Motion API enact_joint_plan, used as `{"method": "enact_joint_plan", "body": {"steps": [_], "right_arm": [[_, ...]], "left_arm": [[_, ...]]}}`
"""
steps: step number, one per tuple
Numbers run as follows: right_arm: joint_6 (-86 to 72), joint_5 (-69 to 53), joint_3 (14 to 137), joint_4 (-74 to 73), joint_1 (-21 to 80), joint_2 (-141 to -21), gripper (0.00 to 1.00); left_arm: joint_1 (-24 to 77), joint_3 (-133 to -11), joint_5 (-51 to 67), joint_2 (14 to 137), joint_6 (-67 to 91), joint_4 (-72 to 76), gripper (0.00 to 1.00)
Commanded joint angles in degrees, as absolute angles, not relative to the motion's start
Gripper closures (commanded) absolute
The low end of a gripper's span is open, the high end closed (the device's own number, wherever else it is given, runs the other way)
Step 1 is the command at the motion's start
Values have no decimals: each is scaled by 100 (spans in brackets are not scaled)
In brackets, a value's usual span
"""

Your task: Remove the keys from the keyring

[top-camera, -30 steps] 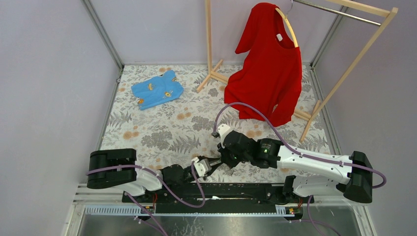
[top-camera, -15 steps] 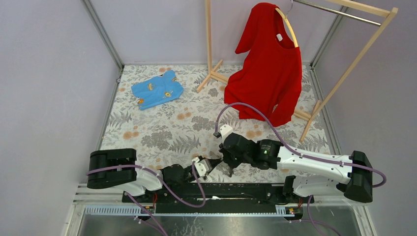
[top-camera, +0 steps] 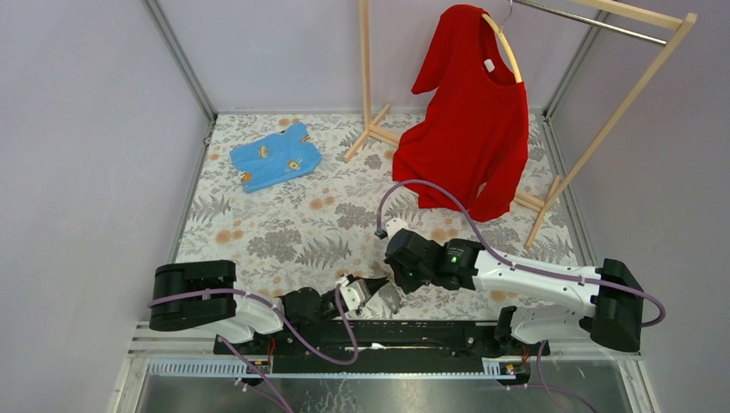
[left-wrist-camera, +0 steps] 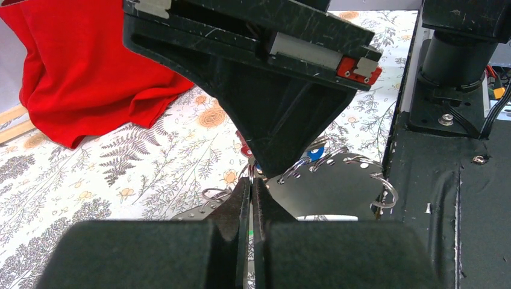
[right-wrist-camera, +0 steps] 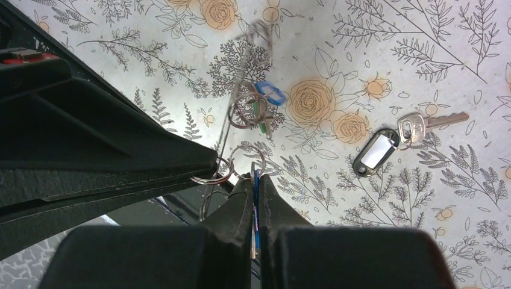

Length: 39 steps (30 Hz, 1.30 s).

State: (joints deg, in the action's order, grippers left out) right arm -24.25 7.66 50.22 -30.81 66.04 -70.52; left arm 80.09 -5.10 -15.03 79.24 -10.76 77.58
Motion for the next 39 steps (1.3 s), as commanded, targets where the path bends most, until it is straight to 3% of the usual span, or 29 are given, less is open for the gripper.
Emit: {"method": "enact_joint_plan", "body": {"steps": [1,5,9,11,22,26,34,39], "right_arm": [[-2206,792,5224,-3131,6521,-7062,100],[-2133,880,5241,-3111,6521,-6931,100],[-2082,953,5337,-3109,6530,-6846,100],[-2047,942,5353,-3054,6543,-6807,100],[-1985,1073,5430,-3054,6688,-6873,100],[-2363,1791,5419,-3366,6653,-6866,100],[-3109,2215,5018,-3647,5507,-6511,100],[-3114,1920,4536,-3168,4589,-6488,96]], "left_arm": [[8071,-533,-1391,7967,-1119,8526,100],[8068,-516,-1453,8038,-1015,8578,100],[8069,-501,-1578,8090,-923,8557,78],[8069,-517,-1617,8103,-921,8512,73],[8068,-509,-1694,8150,-807,8396,74],[8062,-434,-1917,8123,-645,8515,72],[8052,-432,-2715,7600,125,8100,49],[7789,-799,-2783,6954,1234,6551,41]]}}
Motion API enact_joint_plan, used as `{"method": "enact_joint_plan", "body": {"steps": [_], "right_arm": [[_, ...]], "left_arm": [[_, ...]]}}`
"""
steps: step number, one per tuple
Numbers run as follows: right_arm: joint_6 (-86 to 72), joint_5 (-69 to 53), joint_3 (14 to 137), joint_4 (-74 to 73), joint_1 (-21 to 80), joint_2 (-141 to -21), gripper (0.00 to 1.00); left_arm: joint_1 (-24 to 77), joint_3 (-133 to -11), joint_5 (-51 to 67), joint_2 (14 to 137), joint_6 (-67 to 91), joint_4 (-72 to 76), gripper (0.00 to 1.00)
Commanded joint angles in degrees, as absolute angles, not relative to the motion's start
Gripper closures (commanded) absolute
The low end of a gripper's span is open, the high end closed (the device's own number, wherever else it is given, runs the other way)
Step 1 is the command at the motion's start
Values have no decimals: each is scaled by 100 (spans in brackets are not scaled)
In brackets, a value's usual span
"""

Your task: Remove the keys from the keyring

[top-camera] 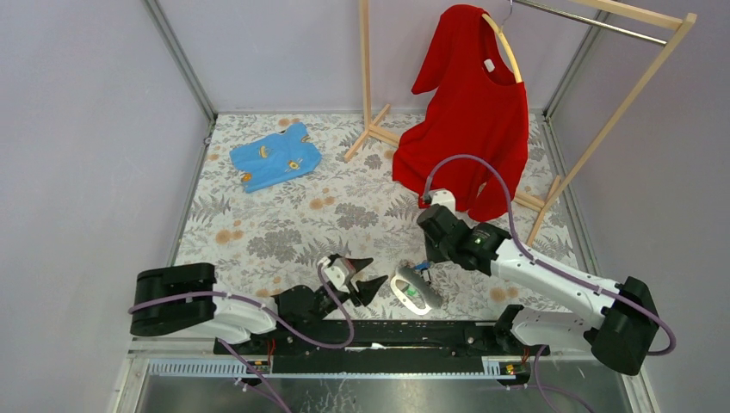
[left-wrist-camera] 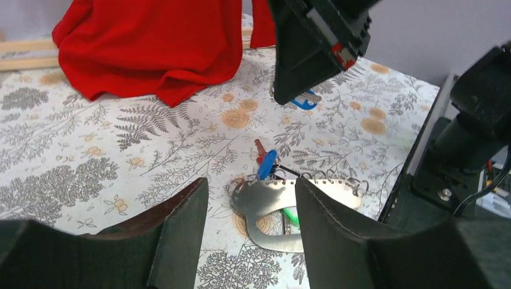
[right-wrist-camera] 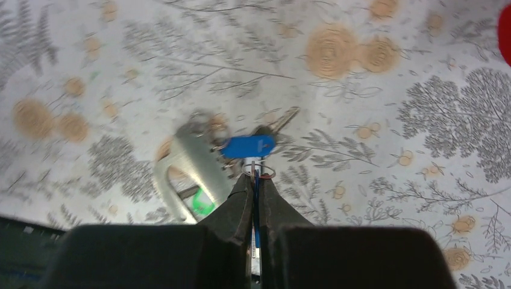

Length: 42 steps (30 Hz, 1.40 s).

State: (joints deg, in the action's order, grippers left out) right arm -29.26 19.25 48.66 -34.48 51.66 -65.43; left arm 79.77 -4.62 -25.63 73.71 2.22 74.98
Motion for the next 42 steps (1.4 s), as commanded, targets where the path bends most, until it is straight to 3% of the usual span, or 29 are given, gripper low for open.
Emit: {"method": "enact_joint_plan", "body": {"steps": [1,6,9,11,13,16,17,24,30,38,42], "right_arm": [[-3100,1869,4398,-3025,4442,-6474,94],[-3047,1849,3726,-2436,3987,-6457,70],[-3045,1615,3400,-2152,3859,-6405,46],[-3019,1393,3369,-2178,3863,-6378,42],[-3154,1230,3309,-2248,3870,-6293,46],[-3454,1006,3092,-2281,3907,-6052,71],[-3563,957,2991,-2254,3968,-5963,75],[-4404,1038,2641,-2003,4993,-6221,74],[-4708,1048,3202,-1503,5839,-6996,75],[-3847,367,5025,-315,5746,-9270,72],[-3558,-146,5750,-190,5399,-9775,69]], "left_arm": [[7715,-895,-2702,6894,1441,6238,40],[7402,-1333,-2339,6745,2302,4952,39],[7273,-1459,-2237,6538,2550,4543,35],[7231,-1533,-2188,6404,2592,4244,32],[7216,-1600,-2182,6300,2599,4002,30],[7207,-1626,-2343,6176,2648,3775,29],[7207,-1626,-2374,6133,2650,3725,29],[7192,-1688,-2429,6015,2621,3530,29],[7182,-1766,-2503,5807,2584,3182,29],[6969,-2172,-2599,5407,2655,2061,27],[6905,-2496,-2736,5082,2740,1354,26]]}}
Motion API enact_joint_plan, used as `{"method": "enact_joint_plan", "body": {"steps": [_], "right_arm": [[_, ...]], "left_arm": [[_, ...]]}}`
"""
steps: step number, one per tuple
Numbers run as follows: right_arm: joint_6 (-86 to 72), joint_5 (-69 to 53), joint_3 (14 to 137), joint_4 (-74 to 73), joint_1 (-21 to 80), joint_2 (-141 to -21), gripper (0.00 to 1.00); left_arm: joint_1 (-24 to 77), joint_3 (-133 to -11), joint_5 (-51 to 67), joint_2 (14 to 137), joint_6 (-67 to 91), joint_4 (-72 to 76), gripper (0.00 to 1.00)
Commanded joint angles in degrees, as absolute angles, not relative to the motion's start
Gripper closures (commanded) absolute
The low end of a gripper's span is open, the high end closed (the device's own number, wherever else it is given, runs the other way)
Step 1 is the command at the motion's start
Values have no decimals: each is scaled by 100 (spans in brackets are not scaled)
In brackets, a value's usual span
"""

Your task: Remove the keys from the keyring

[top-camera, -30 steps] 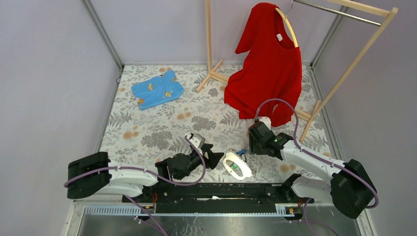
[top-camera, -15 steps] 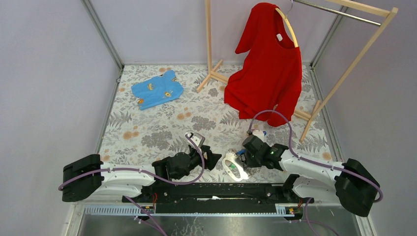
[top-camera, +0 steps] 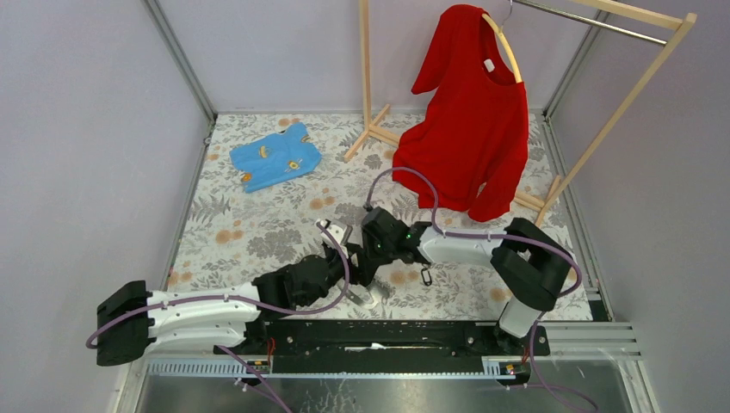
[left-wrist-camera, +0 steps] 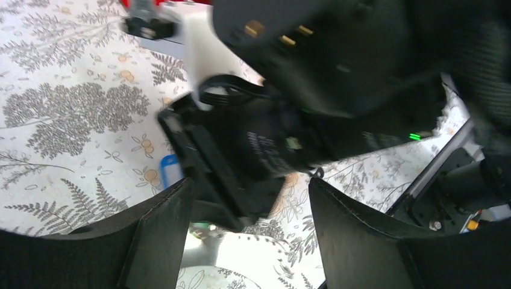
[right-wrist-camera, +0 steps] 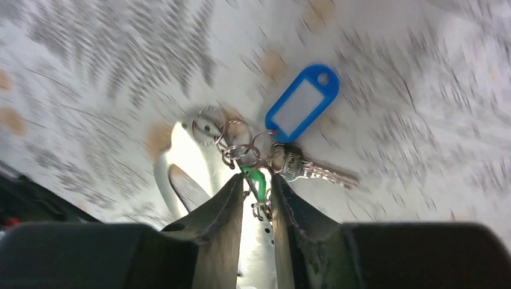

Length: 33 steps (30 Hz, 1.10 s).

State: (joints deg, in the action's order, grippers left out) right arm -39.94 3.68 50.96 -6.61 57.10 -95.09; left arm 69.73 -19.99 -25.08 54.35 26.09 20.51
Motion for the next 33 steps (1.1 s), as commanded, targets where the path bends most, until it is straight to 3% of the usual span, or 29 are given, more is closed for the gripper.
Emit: {"method": "enact_joint_plan", "body": {"steps": [1,5,7,13,14,15,16,23,33], "right_arm": [[-3474,-153,5843,-235,5348,-9752,68],[-3096,114,5970,-565,5179,-9317,56],[-3011,356,5856,-681,5095,-8924,48],[-2679,1202,5682,-1292,5009,-7598,26],[-2651,1313,5678,-1363,5010,-7399,20],[-2635,1412,5659,-1402,5010,-7200,5],[-2610,1513,5629,-1420,5009,-6983,1],[-2371,1952,5382,-1588,5009,-5560,0],[-2356,2014,5100,-1968,5009,-4155,0]], "left_arm": [[6896,-2591,-2822,4986,2785,1136,25],[6875,-2962,-3064,4598,2920,400,16],[6873,-3169,-3181,4461,3003,60,3],[6873,-4128,-3425,4275,3182,-1075,1],[6875,-4323,-3503,4313,3254,-1319,1],[6869,-4535,-3664,4371,3325,-1543,1],[6869,-4715,-3784,4454,3404,-1757,1],[6872,-5531,-4024,4849,3431,-2404,1],[6871,-5763,-4146,5145,3625,-2740,1]]}}
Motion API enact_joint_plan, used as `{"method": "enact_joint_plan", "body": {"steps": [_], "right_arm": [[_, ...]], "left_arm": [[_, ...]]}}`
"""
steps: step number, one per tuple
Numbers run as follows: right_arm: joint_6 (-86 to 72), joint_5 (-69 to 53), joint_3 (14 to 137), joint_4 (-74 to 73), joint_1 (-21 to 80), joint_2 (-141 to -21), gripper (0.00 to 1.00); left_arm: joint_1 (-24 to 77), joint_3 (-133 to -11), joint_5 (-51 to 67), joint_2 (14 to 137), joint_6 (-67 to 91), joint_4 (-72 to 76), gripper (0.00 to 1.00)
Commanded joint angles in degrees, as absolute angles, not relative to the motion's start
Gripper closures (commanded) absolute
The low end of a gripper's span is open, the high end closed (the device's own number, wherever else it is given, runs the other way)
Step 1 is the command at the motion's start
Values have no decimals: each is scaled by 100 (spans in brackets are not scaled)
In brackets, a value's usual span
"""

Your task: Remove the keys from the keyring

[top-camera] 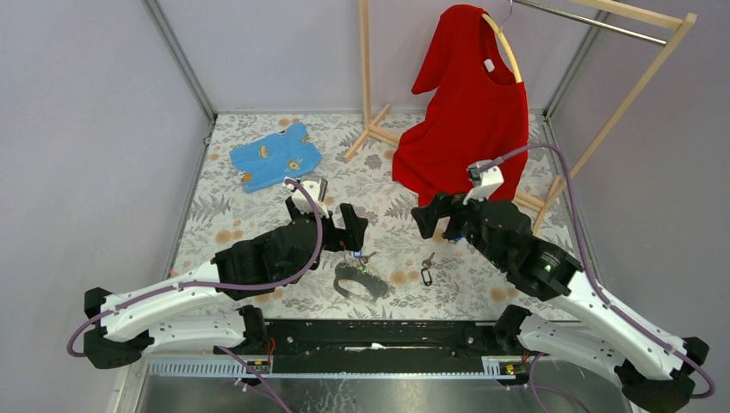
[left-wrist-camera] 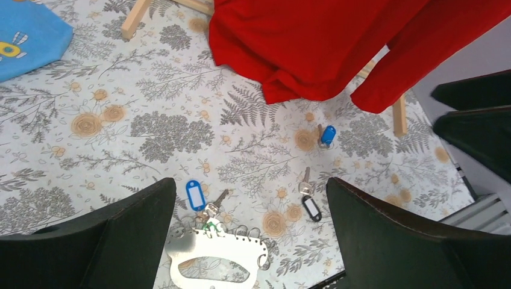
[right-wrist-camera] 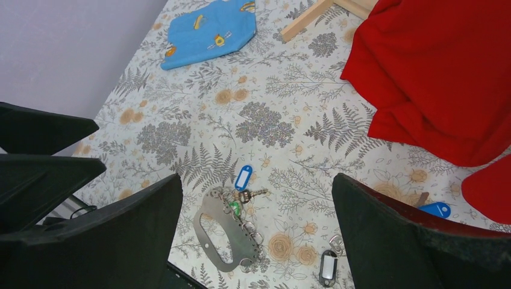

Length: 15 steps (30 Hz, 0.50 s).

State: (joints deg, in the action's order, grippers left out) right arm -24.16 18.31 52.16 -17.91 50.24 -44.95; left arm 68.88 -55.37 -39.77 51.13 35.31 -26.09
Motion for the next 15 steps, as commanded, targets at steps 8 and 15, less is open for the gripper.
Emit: {"method": "enact_joint_plan", "body": {"steps": [8,15], "right_arm": [[-2562,1934,4862,-2249,5009,-3592,0],[-2628,1934,4855,-2401,5005,-3471,0]], "left_arm": [[6868,-5605,-4272,5060,3755,-2824,1],[6873,-5478,-4322,4952,3755,-2832,1]]}}
